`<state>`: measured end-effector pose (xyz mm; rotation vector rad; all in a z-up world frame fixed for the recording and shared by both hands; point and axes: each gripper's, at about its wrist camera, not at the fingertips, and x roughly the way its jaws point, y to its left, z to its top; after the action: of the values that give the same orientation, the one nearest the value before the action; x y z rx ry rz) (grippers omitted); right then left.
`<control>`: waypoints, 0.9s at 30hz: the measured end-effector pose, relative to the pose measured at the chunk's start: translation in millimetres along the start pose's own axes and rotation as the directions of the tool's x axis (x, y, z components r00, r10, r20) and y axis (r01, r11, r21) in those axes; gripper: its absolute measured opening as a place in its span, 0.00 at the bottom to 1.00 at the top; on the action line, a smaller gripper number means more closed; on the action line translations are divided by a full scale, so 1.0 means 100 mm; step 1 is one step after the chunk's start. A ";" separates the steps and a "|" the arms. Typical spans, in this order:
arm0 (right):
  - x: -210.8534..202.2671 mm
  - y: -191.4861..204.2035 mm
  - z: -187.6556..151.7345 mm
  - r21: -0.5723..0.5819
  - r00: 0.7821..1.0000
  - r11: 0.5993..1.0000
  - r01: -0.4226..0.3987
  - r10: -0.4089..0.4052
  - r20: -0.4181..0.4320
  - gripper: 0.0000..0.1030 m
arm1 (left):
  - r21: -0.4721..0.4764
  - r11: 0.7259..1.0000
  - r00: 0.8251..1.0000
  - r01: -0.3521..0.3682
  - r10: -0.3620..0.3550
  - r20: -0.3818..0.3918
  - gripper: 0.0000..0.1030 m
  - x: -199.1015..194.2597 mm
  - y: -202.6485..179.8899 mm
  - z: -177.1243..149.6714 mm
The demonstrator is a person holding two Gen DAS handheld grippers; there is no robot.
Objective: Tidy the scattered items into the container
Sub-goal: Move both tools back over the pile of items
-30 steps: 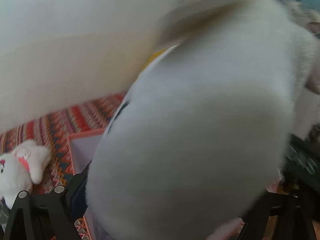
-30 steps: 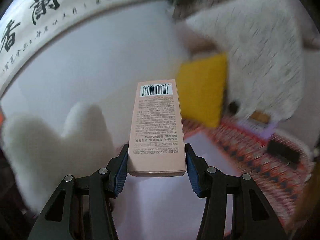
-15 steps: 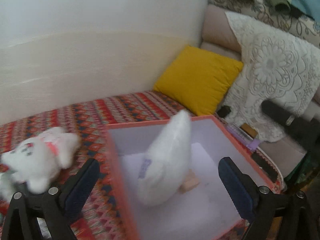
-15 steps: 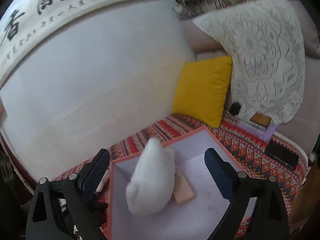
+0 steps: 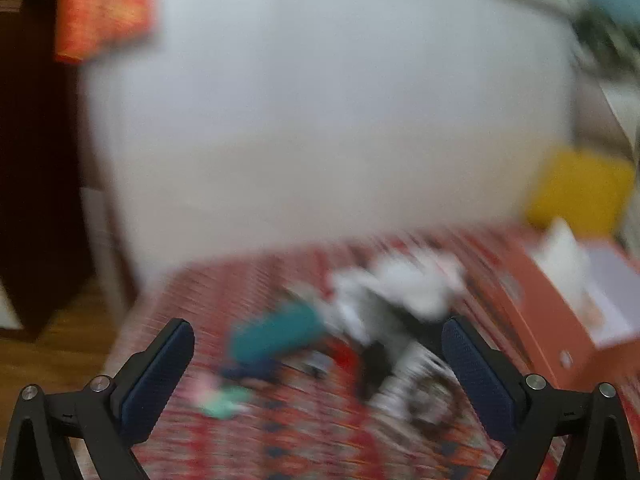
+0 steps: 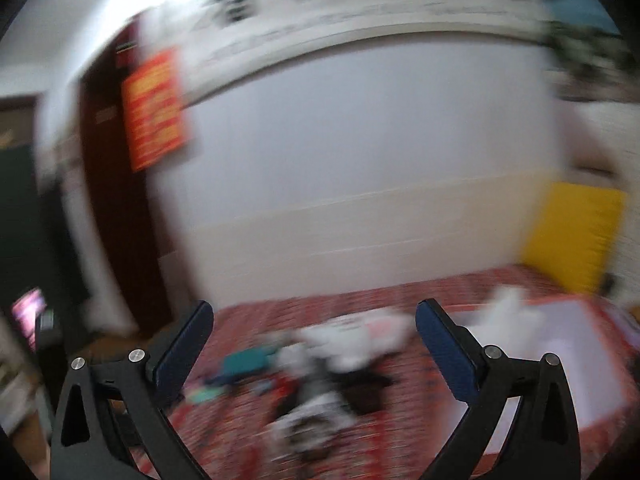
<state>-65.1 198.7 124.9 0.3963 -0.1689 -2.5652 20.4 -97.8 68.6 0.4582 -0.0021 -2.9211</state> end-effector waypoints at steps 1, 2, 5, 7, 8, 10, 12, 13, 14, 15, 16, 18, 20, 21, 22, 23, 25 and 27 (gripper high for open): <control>0.04 0.22 -0.06 -0.033 0.997 0.997 -0.073 0.073 -0.009 1.00 | -0.001 0.998 0.998 -0.056 0.056 0.037 0.99 -0.14 0.15 0.02; 0.07 0.42 -0.12 -0.062 0.991 0.989 -0.133 0.132 -0.020 1.00 | 0.004 0.994 0.991 -0.113 0.112 0.066 1.00 -0.26 0.27 0.04; 0.29 0.77 -0.34 -0.115 0.988 0.983 -0.144 0.136 -0.075 1.00 | 0.019 0.988 0.988 -0.153 0.153 0.008 1.00 -0.04 0.48 -0.05; 0.54 0.77 -0.51 -0.090 0.985 0.991 -0.102 0.088 -0.146 1.00 | 0.022 0.990 0.989 -0.137 0.138 -0.058 1.00 0.23 0.60 -0.16; 0.67 0.74 -0.60 -0.068 0.981 0.994 -0.082 0.068 -0.182 1.00 | 0.011 0.995 0.990 -0.096 0.097 -0.106 1.00 0.49 0.66 -0.30; 0.93 0.55 -0.84 0.018 0.962 0.999 -0.032 0.036 -0.270 1.00 | 0.012 0.999 0.977 -0.034 0.036 -0.211 1.00 1.00 0.67 -0.55; 1.14 0.28 -1.09 0.110 0.936 0.994 0.023 0.018 -0.352 1.00 | 0.060 0.995 0.944 0.079 -0.055 -0.327 0.99 1.62 0.60 -0.85; 1.24 0.15 -1.23 0.161 0.919 0.985 0.056 0.012 -0.393 1.00 | 0.116 0.984 0.922 0.134 -0.081 -0.378 0.99 1.90 0.53 -0.98; 1.36 -0.01 -1.37 0.209 0.899 0.973 0.094 0.007 -0.438 1.00 | 0.178 0.965 0.898 0.190 -0.098 -0.428 0.99 2.18 0.46 -1.11; 1.45 -0.14 -1.45 0.247 0.883 0.962 0.121 0.009 -0.469 1.00 | 0.240 0.944 0.883 0.225 -0.094 -0.459 0.99 2.37 0.36 -1.19; 1.53 -0.28 -1.50 0.280 0.872 0.950 0.140 0.016 -0.489 1.00 | 0.310 0.919 0.875 0.243 -0.070 -0.478 0.99 2.53 0.26 -1.26; 1.65 -0.48 -1.60 0.335 0.856 0.927 0.170 0.030 -0.516 1.00 | 0.423 0.860 0.862 0.284 -0.036 -0.506 0.99 2.80 0.15 -1.33; 1.72 -0.58 -1.65 0.357 0.851 0.917 0.179 0.038 -0.523 1.00 | 0.485 0.811 0.839 0.328 -0.014 -0.544 0.99 3.04 0.10 -1.37; 1.75 -0.62 -1.67 0.366 0.849 0.913 0.181 0.042 -0.526 1.00 | 0.505 0.794 0.830 0.337 0.001 -0.557 0.99 3.14 0.08 -1.38; 1.79 -0.63 -1.68 0.368 0.848 0.913 0.175 0.050 -0.527 1.00 | 0.522 0.781 0.822 0.344 0.018 -0.569 0.99 3.22 0.07 -1.39; 1.82 -0.65 -1.68 0.368 0.846 0.914 0.169 0.056 -0.530 1.00 | 0.538 0.767 0.814 0.351 0.034 -0.580 0.99 3.31 0.06 -1.40; 1.88 -0.67 -1.70 0.356 0.838 0.920 0.165 0.060 -0.543 1.00 | 0.558 0.740 0.793 0.377 0.054 -0.607 0.99 3.45 0.02 -1.45; 1.94 -0.68 -1.74 0.335 0.823 0.925 0.179 0.045 -0.566 1.00 | 0.571 0.710 0.770 0.412 0.064 -0.635 0.99 3.53 -0.05 -1.57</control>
<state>-201.6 147.6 -101.3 1.3119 -0.4325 -2.3503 -263.1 -152.9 -188.2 1.6052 -1.0454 -2.6773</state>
